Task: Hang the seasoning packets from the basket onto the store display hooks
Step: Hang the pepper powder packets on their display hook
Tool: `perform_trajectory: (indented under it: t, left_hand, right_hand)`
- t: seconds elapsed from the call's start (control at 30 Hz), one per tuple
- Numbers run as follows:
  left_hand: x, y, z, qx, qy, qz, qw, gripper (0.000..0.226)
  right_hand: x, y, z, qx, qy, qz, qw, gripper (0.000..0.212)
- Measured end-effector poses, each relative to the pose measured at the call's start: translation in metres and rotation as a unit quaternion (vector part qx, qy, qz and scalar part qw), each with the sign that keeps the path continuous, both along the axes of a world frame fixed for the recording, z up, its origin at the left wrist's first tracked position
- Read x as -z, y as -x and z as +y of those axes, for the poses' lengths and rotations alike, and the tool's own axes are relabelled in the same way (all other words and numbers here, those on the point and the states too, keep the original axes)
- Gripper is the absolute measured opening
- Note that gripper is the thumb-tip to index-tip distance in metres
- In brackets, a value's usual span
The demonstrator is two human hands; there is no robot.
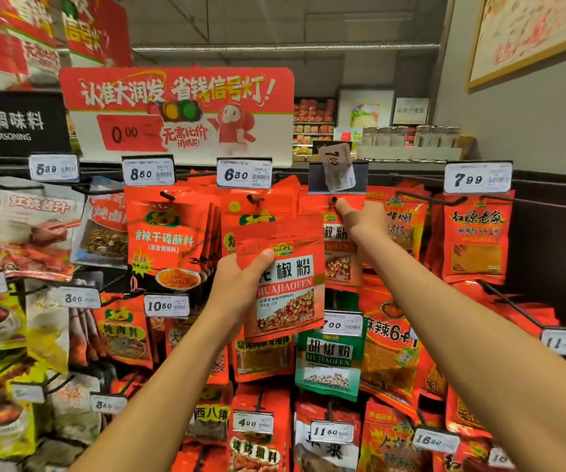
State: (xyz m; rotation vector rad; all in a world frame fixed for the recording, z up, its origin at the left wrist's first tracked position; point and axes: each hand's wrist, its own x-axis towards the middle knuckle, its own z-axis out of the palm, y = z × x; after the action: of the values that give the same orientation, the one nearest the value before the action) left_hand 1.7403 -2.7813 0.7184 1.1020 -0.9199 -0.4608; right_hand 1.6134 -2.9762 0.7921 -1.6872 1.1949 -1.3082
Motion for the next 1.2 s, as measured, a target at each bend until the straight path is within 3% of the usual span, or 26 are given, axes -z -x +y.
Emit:
perform_trajectory:
  t: [0.13,0.23,0.3,0.37,0.43,0.53,0.73,1.2]
  left_hand:
    - [-0.007,0.008,-0.017,0.02,-0.017,-0.013,1.0,0.005]
    - [-0.015,0.019,-0.033,0.03,-0.019,0.005,0.999,0.004]
    - [-0.023,0.027,-0.044,0.04,-0.017,0.029,0.999,0.01]
    - [-0.031,0.032,-0.055,0.051,-0.021,0.029,0.998,0.025]
    - [-0.039,0.036,-0.064,0.051,-0.027,0.023,0.998,0.031]
    - [-0.05,0.043,-0.076,0.04,-0.032,0.039,0.998,0.023]
    - [-0.06,0.043,-0.086,0.047,-0.035,0.089,0.994,0.016]
    - [-0.066,0.04,-0.086,-0.001,-0.07,0.082,0.994,0.014]
  right_hand:
    - [-0.007,-0.007,-0.024,0.014,-0.033,0.083,0.996,0.066]
    - [-0.002,0.008,-0.028,0.027,0.022,0.089,0.995,0.056]
    - [0.004,0.025,-0.024,0.027,0.073,0.045,0.996,0.043]
    - [0.009,0.043,-0.011,-0.067,0.054,-0.096,0.992,0.027]
    - [0.012,0.06,0.006,-0.212,-0.008,-0.2,0.957,0.031]
    - [0.01,0.07,0.024,-0.294,-0.015,-0.183,0.938,0.038]
    - [0.003,0.057,0.03,-0.202,0.049,-0.126,0.97,0.028]
    - [0.007,0.046,0.031,-0.185,0.0,-0.128,0.974,0.022]
